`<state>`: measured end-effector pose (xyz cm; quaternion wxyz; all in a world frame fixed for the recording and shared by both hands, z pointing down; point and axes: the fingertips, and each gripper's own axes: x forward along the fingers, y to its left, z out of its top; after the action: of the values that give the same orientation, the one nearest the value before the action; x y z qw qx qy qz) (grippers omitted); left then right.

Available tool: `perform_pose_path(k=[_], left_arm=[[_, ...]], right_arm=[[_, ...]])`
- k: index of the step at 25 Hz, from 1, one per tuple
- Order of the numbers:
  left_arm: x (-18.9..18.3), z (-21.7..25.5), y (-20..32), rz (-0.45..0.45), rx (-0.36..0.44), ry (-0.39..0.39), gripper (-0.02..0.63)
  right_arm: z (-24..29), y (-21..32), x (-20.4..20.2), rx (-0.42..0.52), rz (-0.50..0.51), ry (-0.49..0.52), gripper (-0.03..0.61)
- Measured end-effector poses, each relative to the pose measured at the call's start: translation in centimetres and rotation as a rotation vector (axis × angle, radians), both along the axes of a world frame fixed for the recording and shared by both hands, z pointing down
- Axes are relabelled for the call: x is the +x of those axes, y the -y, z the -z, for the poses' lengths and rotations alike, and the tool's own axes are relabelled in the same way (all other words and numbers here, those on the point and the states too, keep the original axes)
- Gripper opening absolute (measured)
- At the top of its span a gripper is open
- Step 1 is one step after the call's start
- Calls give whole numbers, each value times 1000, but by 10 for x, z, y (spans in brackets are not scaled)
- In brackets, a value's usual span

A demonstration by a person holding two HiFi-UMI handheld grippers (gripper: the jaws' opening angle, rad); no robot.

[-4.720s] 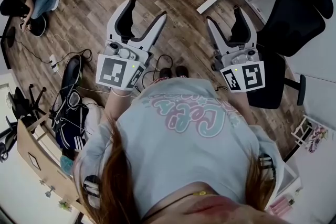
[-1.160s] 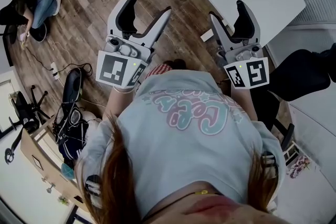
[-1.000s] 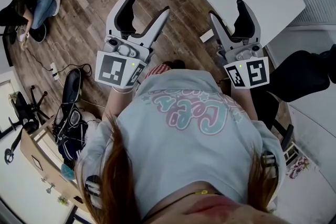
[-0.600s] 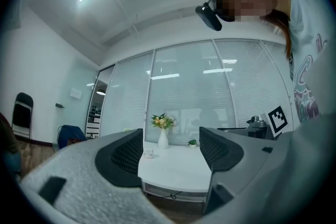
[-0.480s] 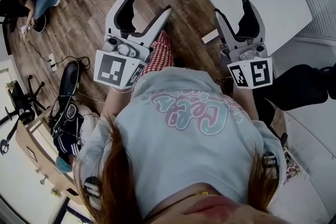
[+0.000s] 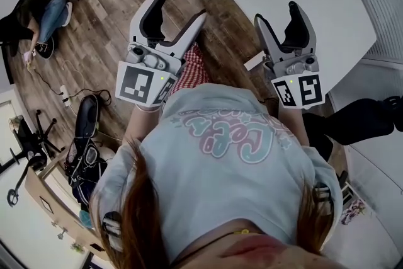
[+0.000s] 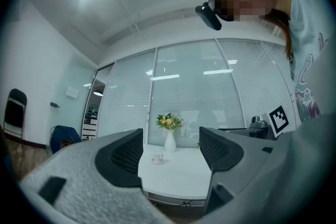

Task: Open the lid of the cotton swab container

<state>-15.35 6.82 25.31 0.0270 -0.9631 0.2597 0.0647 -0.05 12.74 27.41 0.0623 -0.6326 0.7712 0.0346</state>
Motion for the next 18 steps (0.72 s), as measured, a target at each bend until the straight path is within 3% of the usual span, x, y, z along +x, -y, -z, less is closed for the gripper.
perform_pose_path(k=[18], left_arm=[[92, 19, 224, -228, -3, 41, 308]], right_arm=[[18, 195, 69, -12, -209, 19, 331]])
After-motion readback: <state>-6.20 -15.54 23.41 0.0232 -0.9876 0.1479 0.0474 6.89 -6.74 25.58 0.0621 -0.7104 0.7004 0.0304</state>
